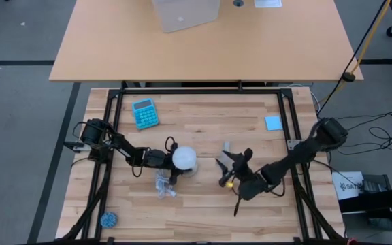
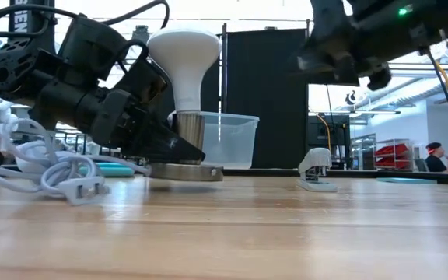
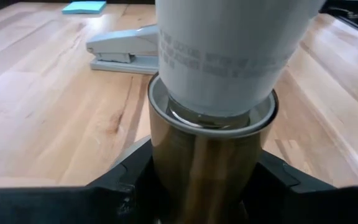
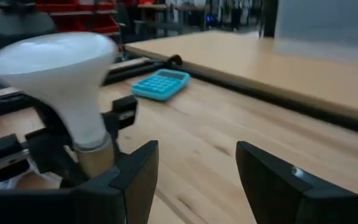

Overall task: Screw lightbulb
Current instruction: Remove the light bulb from the lamp

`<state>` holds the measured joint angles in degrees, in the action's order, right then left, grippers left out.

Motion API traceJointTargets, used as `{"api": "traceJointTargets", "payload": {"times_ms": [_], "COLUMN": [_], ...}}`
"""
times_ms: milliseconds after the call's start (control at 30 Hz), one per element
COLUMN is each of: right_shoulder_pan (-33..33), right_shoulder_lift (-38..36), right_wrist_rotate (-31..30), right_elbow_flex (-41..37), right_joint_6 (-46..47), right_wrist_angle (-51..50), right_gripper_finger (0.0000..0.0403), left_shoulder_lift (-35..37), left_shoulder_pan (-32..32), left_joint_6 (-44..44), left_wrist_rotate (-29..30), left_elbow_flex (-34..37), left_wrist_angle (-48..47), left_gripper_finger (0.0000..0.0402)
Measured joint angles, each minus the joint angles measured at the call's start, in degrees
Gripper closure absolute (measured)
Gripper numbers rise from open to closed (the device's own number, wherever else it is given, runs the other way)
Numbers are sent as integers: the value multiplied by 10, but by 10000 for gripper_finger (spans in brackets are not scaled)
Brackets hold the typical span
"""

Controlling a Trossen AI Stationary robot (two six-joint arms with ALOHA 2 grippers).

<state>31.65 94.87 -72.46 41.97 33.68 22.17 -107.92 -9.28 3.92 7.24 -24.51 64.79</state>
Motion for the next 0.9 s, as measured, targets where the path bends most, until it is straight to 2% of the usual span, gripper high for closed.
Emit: {"api": "traceJointTargets", "payload": {"times_ms": [133, 267, 367, 467, 533, 633, 767, 900], "right_shoulder_pan": [-25, -52, -63, -65, -66, -78, -99, -109], "right_shoulder_lift": [44, 66, 68, 68, 65, 50, 29, 22], "right_wrist_rotate": [3, 85, 153, 173, 195, 239, 269, 281], "right_elbow_flex": [0, 0, 0, 0, 0, 12, 59, 128], "right_joint_6": [-157, -300, -391, -494, -545, -545, -495, -506], "right_wrist_angle": [179, 341, 444, 530, 559, 518, 332, 177], "right_gripper_finger": [195, 217, 272, 354, 389, 399, 402, 402], "left_shoulder_lift": [0, 0, 0, 0, 0, 0, 0, 0], "left_shoulder_pan": [0, 0, 0, 0, 0, 0, 0, 0], "left_joint_6": [0, 0, 0, 0, 0, 0, 0, 1], "left_wrist_rotate": [11, 11, 11, 11, 11, 11, 11, 11], "left_elbow_flex": [0, 0, 0, 0, 0, 0, 0, 0], "left_wrist_angle": [0, 0, 0, 0, 0, 0, -1, -1], "left_gripper_finger": [225, 225, 225, 225, 225, 225, 225, 225]}}
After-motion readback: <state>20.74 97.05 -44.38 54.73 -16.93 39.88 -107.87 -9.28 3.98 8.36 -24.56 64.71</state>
